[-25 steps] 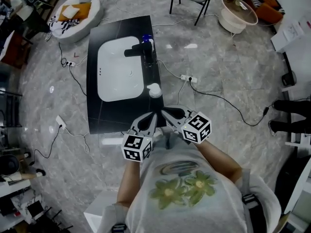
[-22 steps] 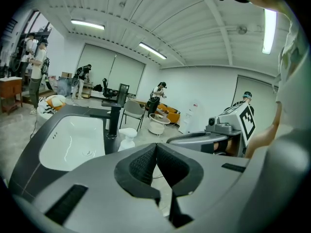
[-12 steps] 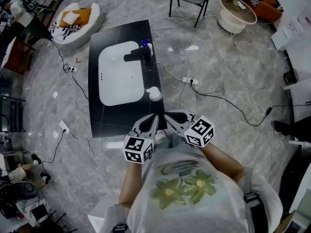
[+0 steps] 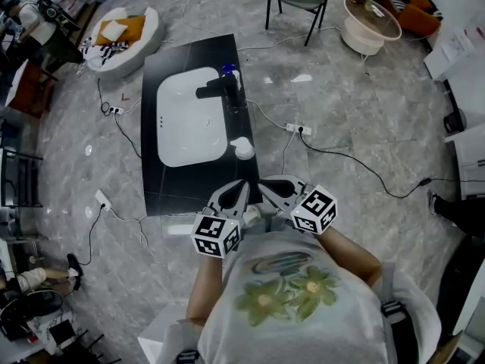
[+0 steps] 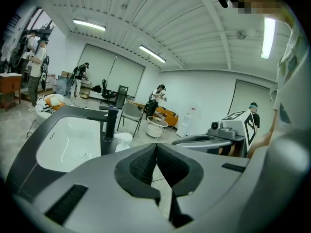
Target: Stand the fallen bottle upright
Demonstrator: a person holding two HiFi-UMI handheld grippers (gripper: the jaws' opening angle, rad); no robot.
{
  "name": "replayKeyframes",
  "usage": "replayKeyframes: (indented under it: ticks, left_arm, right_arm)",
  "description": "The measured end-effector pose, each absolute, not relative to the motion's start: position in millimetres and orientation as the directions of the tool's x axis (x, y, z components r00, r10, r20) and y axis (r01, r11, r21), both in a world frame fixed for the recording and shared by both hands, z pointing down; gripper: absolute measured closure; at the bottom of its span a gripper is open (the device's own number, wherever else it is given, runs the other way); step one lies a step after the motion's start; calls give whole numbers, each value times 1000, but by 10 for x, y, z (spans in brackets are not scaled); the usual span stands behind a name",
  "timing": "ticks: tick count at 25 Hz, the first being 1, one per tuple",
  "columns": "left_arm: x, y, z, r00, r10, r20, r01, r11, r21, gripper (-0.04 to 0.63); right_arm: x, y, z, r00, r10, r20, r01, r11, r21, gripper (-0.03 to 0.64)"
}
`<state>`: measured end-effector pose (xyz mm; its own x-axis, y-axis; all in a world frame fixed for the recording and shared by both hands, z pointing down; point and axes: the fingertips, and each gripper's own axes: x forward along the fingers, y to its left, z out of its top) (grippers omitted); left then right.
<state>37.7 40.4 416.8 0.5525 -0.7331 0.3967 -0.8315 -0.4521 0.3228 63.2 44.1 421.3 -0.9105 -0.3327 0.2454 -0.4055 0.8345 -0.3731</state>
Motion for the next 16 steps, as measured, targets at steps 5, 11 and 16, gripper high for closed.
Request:
replayKeyframes:
  ticks: [5,11,16]
  left_arm:
    - [378,460,4178,554,-731,399,-830,-453,325,578]
    - [418,528,4180,556,-728,401,-829,-454,326,578]
    - [409,573,4163,550,-733,401,-833,-447,326,578]
  right_arm:
    - [625,522,4151,-923,-313,223,-377,850,-368,575]
    - [632,629,4148,-932,-287,223,-352,863,-362,575]
    - [653,682,4154,-931,-285,229,-353,862,-363,575]
